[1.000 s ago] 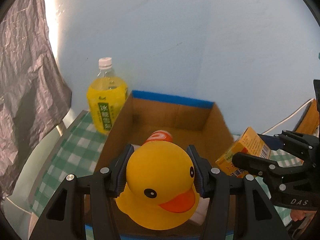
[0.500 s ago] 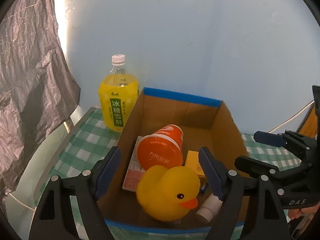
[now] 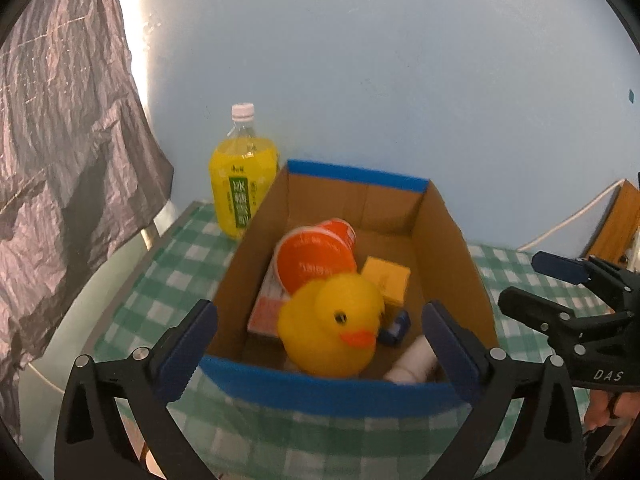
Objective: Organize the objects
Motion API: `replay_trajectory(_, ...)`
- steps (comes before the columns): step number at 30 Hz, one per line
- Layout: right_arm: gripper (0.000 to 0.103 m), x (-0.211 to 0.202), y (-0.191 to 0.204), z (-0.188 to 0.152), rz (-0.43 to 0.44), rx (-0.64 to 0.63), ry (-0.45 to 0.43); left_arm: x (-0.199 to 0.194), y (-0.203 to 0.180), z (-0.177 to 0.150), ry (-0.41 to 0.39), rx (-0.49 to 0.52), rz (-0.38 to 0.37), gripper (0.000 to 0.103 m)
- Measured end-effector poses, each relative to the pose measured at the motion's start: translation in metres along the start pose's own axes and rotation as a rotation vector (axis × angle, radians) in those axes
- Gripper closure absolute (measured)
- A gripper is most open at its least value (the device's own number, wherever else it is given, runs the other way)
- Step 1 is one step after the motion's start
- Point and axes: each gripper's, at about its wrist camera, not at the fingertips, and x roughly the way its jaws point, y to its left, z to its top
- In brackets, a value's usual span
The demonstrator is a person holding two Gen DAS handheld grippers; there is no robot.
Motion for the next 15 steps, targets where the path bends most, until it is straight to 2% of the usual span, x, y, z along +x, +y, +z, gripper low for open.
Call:
replay_trajectory(4, 0.023, -0.016, 0.005, -0.017, -0.024, 0.000, -0.006, -0.011, -0.005, -0.015, 0.023, 0.008, -0.034, 0.000)
replay_trajectory(15, 0.023, -0.042, 0.016, -0.063, -0.031, 0.034, -0.005, -0.041, -0.005, -0.063, 0.033, 0.019, -0.012, 0.000)
